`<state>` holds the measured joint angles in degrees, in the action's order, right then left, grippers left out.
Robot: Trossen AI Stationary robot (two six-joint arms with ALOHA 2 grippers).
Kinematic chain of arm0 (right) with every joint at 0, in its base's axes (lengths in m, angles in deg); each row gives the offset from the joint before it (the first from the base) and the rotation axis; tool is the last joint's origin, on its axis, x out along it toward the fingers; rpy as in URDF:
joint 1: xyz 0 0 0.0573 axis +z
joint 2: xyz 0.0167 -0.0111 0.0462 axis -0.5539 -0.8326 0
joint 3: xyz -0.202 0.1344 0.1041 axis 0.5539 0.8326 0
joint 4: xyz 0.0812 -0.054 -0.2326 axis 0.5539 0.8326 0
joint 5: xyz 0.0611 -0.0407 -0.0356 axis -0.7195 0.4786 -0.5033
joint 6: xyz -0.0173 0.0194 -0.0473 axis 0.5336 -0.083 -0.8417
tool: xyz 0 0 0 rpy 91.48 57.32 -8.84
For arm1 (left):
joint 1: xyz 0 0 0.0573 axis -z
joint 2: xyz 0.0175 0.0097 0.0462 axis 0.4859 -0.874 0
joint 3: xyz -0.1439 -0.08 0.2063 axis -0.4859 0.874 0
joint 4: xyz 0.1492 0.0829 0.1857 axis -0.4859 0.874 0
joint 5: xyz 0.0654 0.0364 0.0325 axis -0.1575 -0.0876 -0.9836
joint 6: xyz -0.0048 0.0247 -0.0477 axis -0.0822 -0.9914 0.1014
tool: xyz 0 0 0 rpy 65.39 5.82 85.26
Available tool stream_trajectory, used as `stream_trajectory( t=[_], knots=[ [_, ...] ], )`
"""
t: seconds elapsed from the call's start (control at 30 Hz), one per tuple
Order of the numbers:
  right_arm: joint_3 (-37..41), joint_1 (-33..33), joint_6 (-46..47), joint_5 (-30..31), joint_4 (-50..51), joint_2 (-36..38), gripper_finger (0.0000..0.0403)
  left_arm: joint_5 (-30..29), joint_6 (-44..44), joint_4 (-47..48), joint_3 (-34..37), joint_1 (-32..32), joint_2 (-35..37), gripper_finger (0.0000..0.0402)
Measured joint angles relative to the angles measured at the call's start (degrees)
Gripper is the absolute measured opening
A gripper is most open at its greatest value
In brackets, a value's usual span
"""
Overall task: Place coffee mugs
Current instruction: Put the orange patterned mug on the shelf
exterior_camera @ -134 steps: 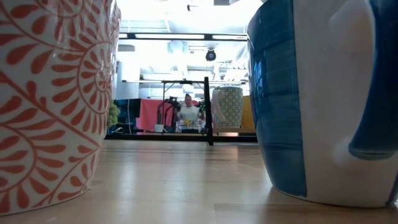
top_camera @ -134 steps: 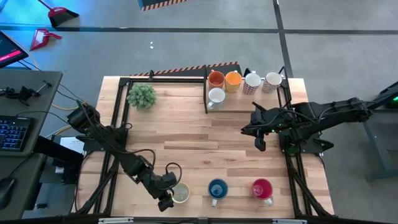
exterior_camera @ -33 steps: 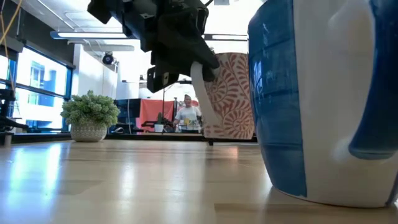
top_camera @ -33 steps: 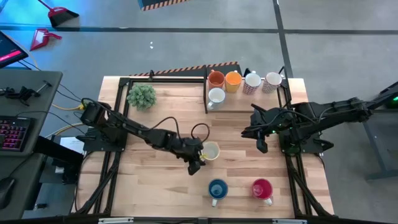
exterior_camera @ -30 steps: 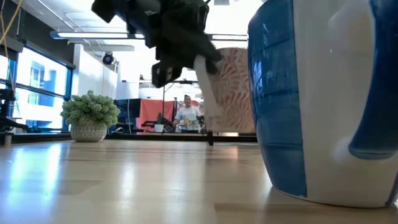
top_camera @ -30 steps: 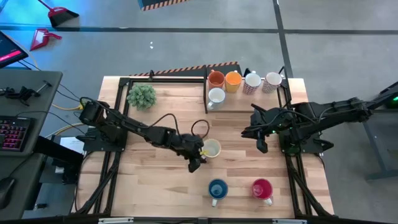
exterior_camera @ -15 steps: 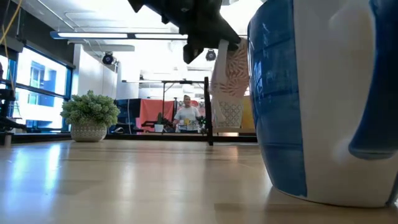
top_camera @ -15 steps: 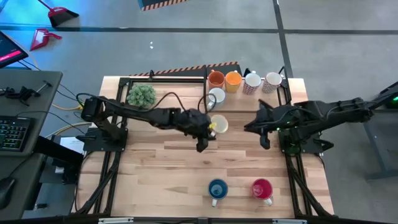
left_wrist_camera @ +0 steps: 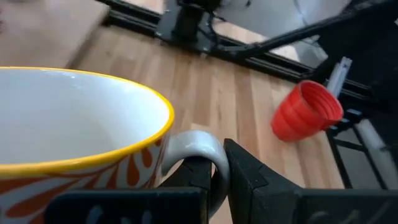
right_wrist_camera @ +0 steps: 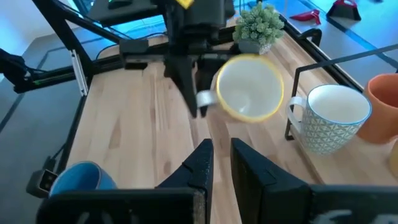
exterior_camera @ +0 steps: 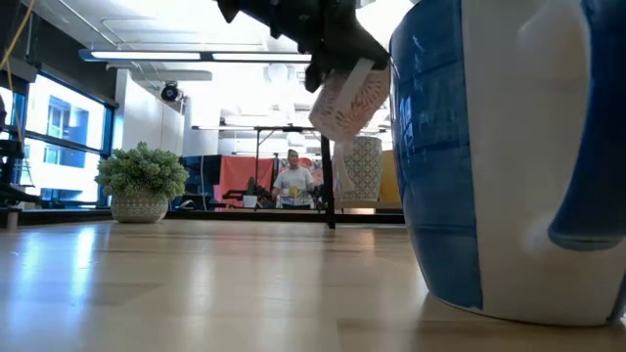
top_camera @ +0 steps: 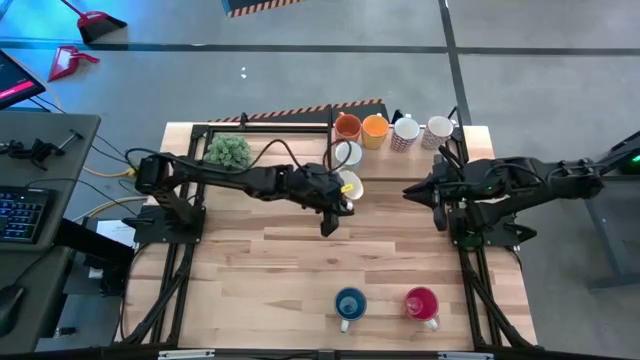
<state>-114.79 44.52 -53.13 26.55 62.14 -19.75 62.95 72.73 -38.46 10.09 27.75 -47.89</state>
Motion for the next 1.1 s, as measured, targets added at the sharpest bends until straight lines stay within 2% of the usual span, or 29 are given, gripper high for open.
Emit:
stream_trajectory(
  t=[0.2,0.47,0.67,0.87,1.1],
  knots=[
    [0.02,-0.01,-0.68,1.37,-1.91,-0.42,0.0034,3.42,0.38,-9.46,-0.39,0.0,-5.57,0.0009],
    [0.02,-0.01,-0.67,2.39,-1.94,-0.5,0.0034,4.49,-6.16,-15.35,-9.1,-1.5,-11.78,0.0009],
    [0.02,-0.01,-0.66,3.01,-2.15,-0.42,0.0034,7.64,-7.86,-20.58,-12.02,-2.74,-17.63,0.0009],
    [0.02,-0.01,-0.66,3.03,-2.53,-0.42,0.0034,7.28,-7.68,-28.25,-14.86,-4.69,-21.36,0.0009],
    [0.02,-0.01,-0.66,3.05,-2.68,-0.4,0.0034,6.97,-7.49,-29.99,-16.36,-6.23,-25.15,0.0009]
  ],
)
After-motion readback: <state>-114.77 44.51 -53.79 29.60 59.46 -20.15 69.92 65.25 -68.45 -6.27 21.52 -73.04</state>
